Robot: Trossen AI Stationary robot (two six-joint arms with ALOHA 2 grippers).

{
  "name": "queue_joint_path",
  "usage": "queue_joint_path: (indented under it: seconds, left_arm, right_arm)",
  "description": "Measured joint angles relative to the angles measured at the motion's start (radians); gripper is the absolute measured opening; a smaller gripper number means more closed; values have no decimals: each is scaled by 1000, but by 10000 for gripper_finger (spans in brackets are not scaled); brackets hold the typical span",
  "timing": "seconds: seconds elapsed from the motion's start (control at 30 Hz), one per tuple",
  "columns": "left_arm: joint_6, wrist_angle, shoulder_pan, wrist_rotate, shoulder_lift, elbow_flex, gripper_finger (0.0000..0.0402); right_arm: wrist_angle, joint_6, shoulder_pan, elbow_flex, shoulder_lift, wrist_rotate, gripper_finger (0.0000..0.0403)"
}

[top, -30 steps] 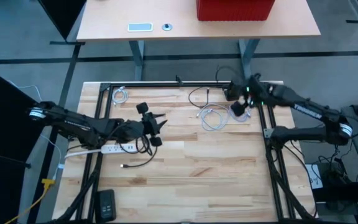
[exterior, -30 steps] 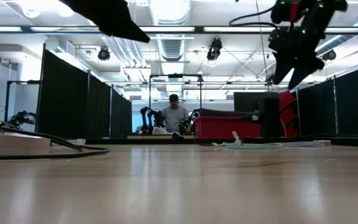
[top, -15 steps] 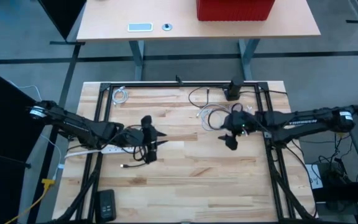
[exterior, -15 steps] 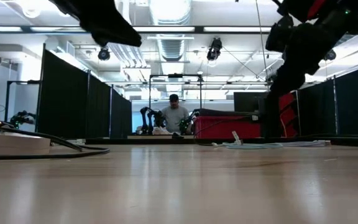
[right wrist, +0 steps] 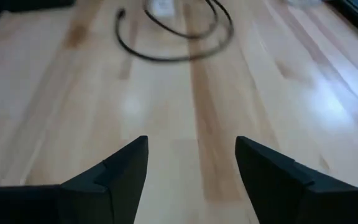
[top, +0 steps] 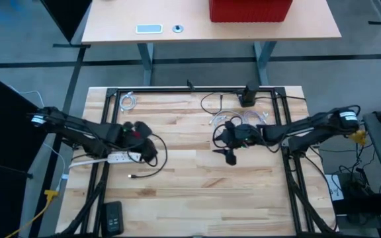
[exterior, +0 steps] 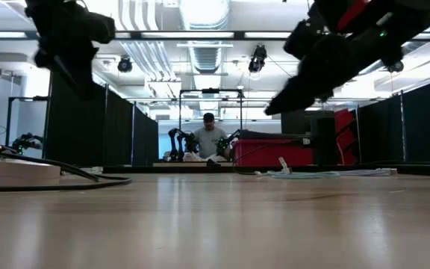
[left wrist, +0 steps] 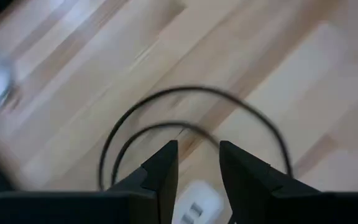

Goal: Insert USB
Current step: Move the blue charger cable to the middle of the table

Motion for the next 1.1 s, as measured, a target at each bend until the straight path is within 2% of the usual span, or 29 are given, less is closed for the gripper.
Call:
queue_joint_path:
  seconds: [0.2,0.5,0.7,0.73,0.83,1.0,1.1]
  left_arm:
    - [-122,-54,0,161,9,1,126]
    - [-220,-174,0,180,22,-1,166]
    - [-240,-235,0,180,25,-3,173]
    - [-238,-236,0,178,27,-3,173]
    - [-206,-230,-2,149,37,-4,168]
    - [-133,-199,-3,79,66,-5,157]
    - [-98,-175,-4,-15,85,-8,150]
  right_arm:
    - [134,-36,0,6,119,-70,218]
    - [154,-22,27,6,142,-79,224]
    - [136,-77,63,7,109,-47,227]
    - [126,-89,70,7,102,-32,226]
    - [38,-88,80,7,62,113,217]
    - [-175,55,66,7,-24,350,203]
    - [-301,140,55,7,-55,459,194]
